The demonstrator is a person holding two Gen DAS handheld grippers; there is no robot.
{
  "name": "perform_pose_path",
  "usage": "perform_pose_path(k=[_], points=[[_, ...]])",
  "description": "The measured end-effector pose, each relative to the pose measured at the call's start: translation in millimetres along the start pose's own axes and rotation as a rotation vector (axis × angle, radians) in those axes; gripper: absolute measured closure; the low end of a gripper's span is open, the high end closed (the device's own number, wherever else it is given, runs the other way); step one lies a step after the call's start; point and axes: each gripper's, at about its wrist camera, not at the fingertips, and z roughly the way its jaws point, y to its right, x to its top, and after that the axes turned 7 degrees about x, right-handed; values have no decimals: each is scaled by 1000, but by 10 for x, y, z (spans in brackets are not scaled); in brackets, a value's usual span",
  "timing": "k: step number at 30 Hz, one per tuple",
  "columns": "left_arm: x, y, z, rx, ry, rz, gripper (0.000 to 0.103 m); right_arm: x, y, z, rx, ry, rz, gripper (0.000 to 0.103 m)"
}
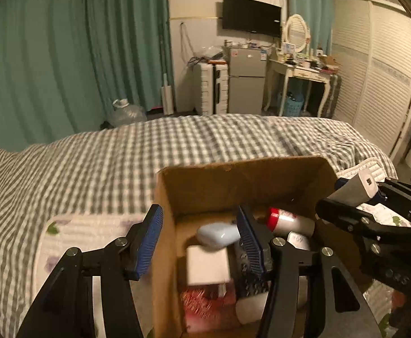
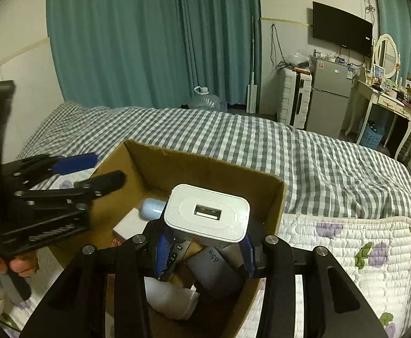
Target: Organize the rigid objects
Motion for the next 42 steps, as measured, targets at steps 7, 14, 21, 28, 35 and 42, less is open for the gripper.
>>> perform_pose_path(k=[7,14,21,28,35,42], points=[[-34,-177,-114,23,-1,-67,42,79,-35,197,31,-21,4,50],[-78,-110,-214,21,29,-61,41,70,72,-219,18,78,47,44],[-63,-68,-696,-16,74,-89,37,20,35,-855,-22,162,86,44],[34,-84,-1612,-5,216,-111,33,94,-328,-1593,-89,243,21,34],[-102,-109,-2219,38,326,-116,28,-37,-763,-2172,-204,341,-32,1],[-467,-187,-2294,70,380,-147,26,-451,-860,-2137,-239,353,23,0]])
